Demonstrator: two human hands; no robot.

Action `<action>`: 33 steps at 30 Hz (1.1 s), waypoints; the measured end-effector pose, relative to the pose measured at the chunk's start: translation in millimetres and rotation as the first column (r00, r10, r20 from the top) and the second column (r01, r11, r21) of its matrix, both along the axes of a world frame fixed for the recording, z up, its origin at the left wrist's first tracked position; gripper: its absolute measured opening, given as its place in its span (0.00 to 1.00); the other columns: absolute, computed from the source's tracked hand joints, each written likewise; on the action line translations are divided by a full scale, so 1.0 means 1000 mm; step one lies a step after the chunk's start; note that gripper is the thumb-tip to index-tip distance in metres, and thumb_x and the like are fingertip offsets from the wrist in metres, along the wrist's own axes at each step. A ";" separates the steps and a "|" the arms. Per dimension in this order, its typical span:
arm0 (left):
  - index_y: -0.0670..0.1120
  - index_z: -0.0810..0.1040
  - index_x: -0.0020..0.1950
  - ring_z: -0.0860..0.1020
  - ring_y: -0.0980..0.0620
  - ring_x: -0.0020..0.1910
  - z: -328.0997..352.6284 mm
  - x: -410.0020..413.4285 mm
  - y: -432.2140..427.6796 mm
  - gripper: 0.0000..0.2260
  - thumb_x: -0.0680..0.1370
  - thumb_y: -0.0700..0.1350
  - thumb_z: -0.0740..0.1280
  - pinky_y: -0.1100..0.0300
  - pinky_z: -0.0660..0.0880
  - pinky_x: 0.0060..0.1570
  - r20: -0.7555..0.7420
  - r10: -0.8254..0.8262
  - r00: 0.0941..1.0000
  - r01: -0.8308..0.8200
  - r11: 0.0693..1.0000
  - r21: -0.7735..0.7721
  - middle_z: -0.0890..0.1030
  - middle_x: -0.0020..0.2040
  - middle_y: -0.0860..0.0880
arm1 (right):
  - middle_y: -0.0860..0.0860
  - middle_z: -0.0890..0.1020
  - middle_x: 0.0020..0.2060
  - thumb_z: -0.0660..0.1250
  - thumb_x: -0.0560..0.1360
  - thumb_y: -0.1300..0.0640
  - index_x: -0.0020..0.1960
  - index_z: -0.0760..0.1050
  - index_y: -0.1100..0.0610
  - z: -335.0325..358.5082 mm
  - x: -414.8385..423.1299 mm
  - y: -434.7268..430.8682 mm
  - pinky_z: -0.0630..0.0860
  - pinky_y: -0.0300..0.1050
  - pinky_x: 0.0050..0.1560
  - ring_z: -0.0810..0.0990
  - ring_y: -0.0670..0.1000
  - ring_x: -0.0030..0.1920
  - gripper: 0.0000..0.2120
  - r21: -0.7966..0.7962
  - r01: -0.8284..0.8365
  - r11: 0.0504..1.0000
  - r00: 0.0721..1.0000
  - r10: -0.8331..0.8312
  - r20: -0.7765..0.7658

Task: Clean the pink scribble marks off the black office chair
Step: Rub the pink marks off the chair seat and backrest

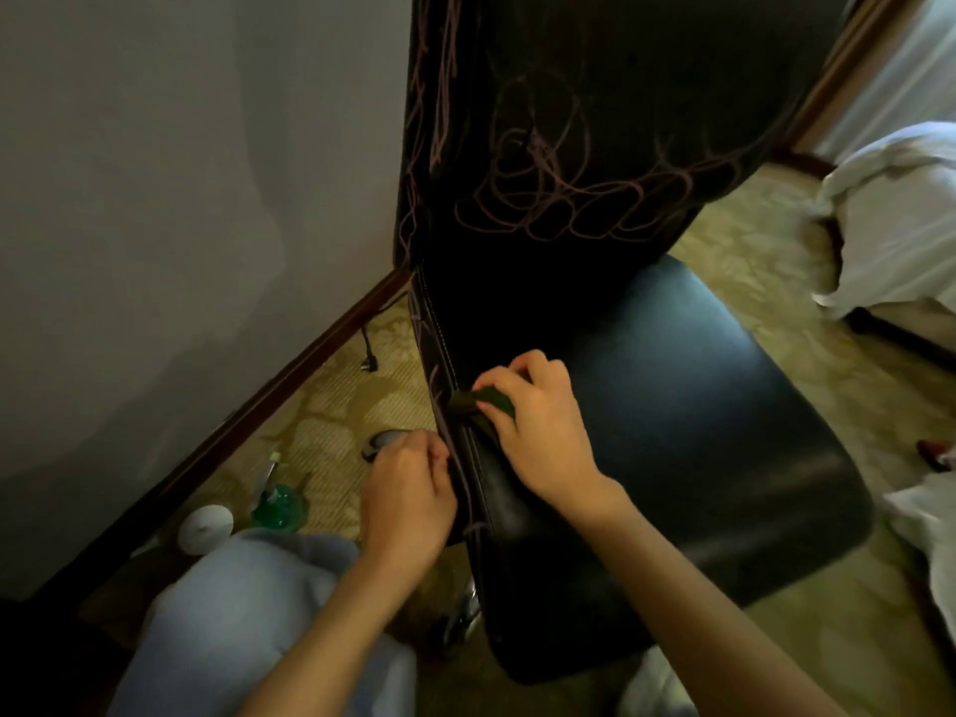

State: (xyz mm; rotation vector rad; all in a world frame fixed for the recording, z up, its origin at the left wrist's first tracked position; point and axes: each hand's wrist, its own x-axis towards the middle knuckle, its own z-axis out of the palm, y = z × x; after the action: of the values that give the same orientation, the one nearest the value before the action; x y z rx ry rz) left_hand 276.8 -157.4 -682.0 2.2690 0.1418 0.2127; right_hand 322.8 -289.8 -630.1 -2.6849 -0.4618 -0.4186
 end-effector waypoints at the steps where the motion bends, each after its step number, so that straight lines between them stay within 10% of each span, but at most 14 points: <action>1: 0.47 0.74 0.44 0.75 0.50 0.41 0.000 -0.003 0.002 0.05 0.78 0.39 0.62 0.56 0.69 0.38 -0.021 -0.006 1.000 0.005 1.000 -0.012 0.76 0.41 0.50 | 0.52 0.72 0.51 0.66 0.76 0.54 0.54 0.78 0.52 -0.004 -0.012 -0.005 0.69 0.44 0.48 0.67 0.50 0.50 0.08 -0.029 -0.004 1.000 1.000 0.003 -0.008; 7: 0.45 0.75 0.44 0.73 0.52 0.41 0.007 -0.033 -0.016 0.04 0.77 0.44 0.65 0.61 0.66 0.39 0.034 -0.099 0.995 0.098 0.995 0.030 0.74 0.40 0.51 | 0.51 0.73 0.54 0.57 0.76 0.49 0.54 0.75 0.49 -0.036 -0.089 -0.029 0.67 0.41 0.45 0.70 0.51 0.52 0.12 -0.103 0.100 0.990 0.993 -0.106 -0.059; 13: 0.43 0.71 0.47 0.69 0.52 0.41 0.007 -0.044 -0.037 0.08 0.77 0.46 0.67 0.60 0.63 0.39 0.032 -0.140 0.990 0.135 0.982 0.129 0.69 0.42 0.49 | 0.51 0.67 0.59 0.71 0.67 0.54 0.54 0.70 0.48 -0.078 -0.187 -0.049 0.78 0.53 0.53 0.67 0.53 0.57 0.17 -0.013 0.230 0.973 0.971 -0.230 -0.069; 17: 0.40 0.72 0.48 0.69 0.50 0.43 0.005 -0.045 -0.039 0.07 0.77 0.43 0.66 0.59 0.62 0.40 0.019 -0.128 0.992 0.125 0.983 0.133 0.68 0.43 0.48 | 0.51 0.67 0.58 0.57 0.72 0.50 0.53 0.70 0.47 -0.072 -0.194 -0.041 0.76 0.49 0.56 0.66 0.50 0.56 0.10 0.079 0.286 0.955 0.956 -0.290 0.039; 25: 0.43 0.71 0.47 0.71 0.49 0.44 0.000 -0.043 -0.040 0.06 0.76 0.42 0.68 0.56 0.65 0.41 -0.009 -0.088 0.996 0.089 0.988 0.123 0.70 0.44 0.48 | 0.55 0.71 0.58 0.66 0.72 0.52 0.56 0.71 0.49 -0.088 -0.160 -0.050 0.69 0.45 0.55 0.70 0.53 0.57 0.13 -0.010 0.186 0.982 0.970 -0.182 0.161; 30: 0.45 0.69 0.47 0.69 0.52 0.41 -0.001 -0.043 -0.045 0.07 0.76 0.42 0.67 0.63 0.61 0.36 -0.001 -0.092 0.996 0.090 0.979 0.181 0.69 0.44 0.49 | 0.59 0.69 0.61 0.59 0.78 0.51 0.56 0.74 0.52 -0.095 -0.125 -0.175 0.71 0.58 0.58 0.68 0.60 0.59 0.10 0.144 0.562 0.815 0.814 -0.576 0.081; 33: 0.44 0.70 0.47 0.70 0.50 0.42 -0.001 -0.042 -0.046 0.06 0.76 0.42 0.67 0.58 0.64 0.39 -0.015 -0.094 0.995 0.096 0.975 0.203 0.69 0.44 0.49 | 0.59 0.66 0.62 0.61 0.79 0.57 0.59 0.73 0.56 -0.081 -0.104 -0.225 0.65 0.48 0.61 0.65 0.61 0.61 0.09 0.195 0.714 0.672 0.690 -0.723 -0.031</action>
State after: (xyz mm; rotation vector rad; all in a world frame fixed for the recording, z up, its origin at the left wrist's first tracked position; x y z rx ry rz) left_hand 235.0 -203.3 -683.0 2.4731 0.0138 0.1778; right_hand 218.4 -514.4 -711.1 -2.5557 0.6561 -0.6989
